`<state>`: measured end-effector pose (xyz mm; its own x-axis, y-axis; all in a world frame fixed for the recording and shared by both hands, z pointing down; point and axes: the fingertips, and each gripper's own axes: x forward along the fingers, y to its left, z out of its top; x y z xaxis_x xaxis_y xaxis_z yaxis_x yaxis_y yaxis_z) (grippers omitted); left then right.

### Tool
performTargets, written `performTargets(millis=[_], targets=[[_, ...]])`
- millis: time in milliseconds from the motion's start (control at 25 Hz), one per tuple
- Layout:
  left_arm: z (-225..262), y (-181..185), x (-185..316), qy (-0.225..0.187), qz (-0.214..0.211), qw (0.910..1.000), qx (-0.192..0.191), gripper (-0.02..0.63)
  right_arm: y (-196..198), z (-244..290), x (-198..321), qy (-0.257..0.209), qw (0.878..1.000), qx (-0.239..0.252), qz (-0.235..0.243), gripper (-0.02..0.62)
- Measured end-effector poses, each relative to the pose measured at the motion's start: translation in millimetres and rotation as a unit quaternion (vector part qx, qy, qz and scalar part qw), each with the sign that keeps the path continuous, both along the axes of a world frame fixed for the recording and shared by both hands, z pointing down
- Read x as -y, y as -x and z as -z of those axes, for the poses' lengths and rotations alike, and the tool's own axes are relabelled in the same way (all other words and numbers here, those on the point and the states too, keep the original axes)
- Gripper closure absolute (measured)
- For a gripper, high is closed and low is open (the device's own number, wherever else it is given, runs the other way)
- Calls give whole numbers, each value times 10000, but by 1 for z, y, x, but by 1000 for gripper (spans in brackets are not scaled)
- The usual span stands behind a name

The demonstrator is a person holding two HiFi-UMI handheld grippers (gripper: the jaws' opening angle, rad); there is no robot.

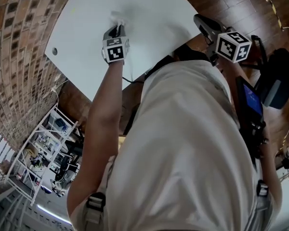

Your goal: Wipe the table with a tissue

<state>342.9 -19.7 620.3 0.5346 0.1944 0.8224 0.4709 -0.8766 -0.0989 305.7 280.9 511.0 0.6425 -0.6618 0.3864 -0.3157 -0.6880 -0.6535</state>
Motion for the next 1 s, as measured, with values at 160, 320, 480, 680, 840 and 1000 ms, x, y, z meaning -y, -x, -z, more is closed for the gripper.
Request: performTargets(millis=[160,320,480,680,840,1000], targets=[[1,-1,34,-52,718,9972,-177,580,12,2,-11,79,9999,8,-99,578],[1,-6,6,24,752,9966,-334,584,20,0,-32,145,9995,80,-275,578],[1,-7,-71,221,-136,9989,-386,584,21,1,-39,166,9993,67,-338,578],[-4,16,-172,448,-1554,9866,-232,584,17,4,-35,137,9994,34,-312,578],[-5,61,-220,424,-2565,9655,113,584,17,3,-34,140,9995,47,-269,577],[-9,88,-204,553,-2597,9637,273,583,13,4,-23,206,9997,26,-143,578]])
